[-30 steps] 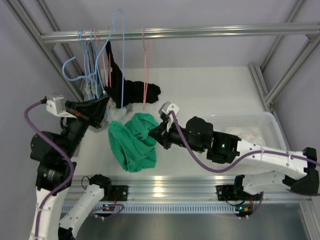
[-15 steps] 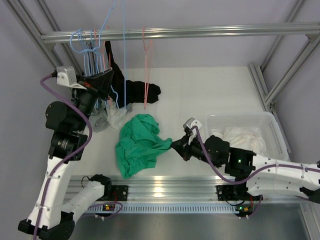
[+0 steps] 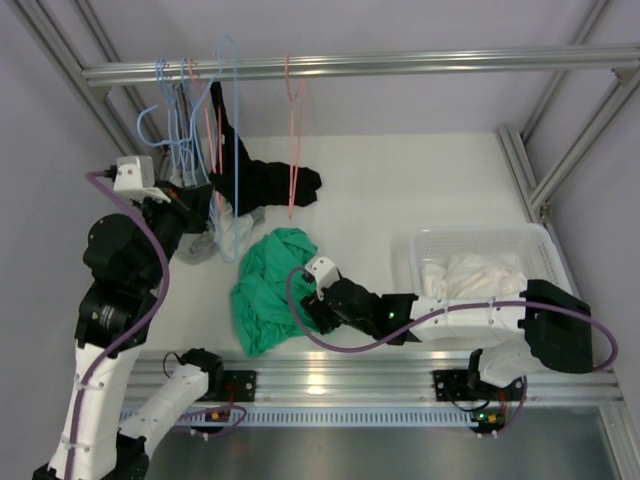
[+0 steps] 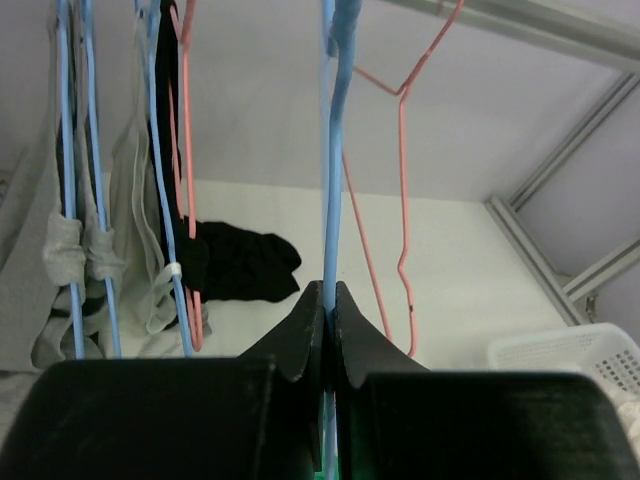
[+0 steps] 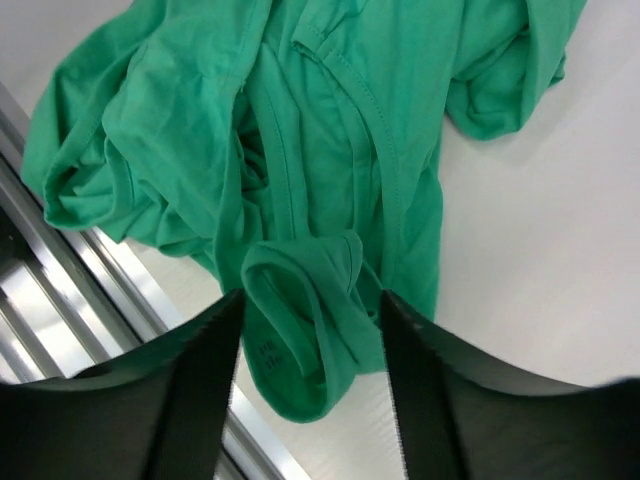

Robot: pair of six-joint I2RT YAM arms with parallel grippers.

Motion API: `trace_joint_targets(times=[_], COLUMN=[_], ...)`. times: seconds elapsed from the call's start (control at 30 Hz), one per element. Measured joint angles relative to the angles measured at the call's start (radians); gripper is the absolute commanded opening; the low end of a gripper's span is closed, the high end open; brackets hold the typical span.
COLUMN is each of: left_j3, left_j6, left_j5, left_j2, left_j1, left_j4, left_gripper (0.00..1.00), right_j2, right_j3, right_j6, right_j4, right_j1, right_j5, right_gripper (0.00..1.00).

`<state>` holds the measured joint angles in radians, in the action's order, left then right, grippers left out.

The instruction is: Remove the tank top from the hanger

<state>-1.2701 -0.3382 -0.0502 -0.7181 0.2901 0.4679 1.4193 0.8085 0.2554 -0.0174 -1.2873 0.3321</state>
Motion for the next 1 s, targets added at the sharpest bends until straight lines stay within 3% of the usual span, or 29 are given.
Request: trace_joint_targets(times=[0.07,0.17,0.4,0.7,1.0], left_j3=[0.000,0.000,-0.014,-0.165,-0.396], left_j6=[-0.004,-0.013,-0.030,0.009,0.101], left_j5=[0.005,0.020,0.085,0.034,-0.015], left_j2=[-0.027,-0.035,0.019,0.010,-0.441], left_j1=[0.000,-0.001,-0.001,-0.001,-0.001], left_j4=[0.031,0.095,0.267,0.454,0.486], left_gripper=[0.00,0.00,0.00,0.00,0.00], right_j2=[0.002,0.002,0.001,0.001,-0.034], right_j3=[0.000,0.000,-0.002,-0.002,-0.006], right_j6=[0.006,0.009,0.011,0.011,0.011], right_j4=[-0.013,-0.038,-0.058,-0.065,-0.065], right_j1=[0.001,0.003,0.022,0.027,0.028], right_j5=[0.005,0.009,0.012,0.012,0.013], right_gripper=[0.82,0.93,0.95,0.95,0.96])
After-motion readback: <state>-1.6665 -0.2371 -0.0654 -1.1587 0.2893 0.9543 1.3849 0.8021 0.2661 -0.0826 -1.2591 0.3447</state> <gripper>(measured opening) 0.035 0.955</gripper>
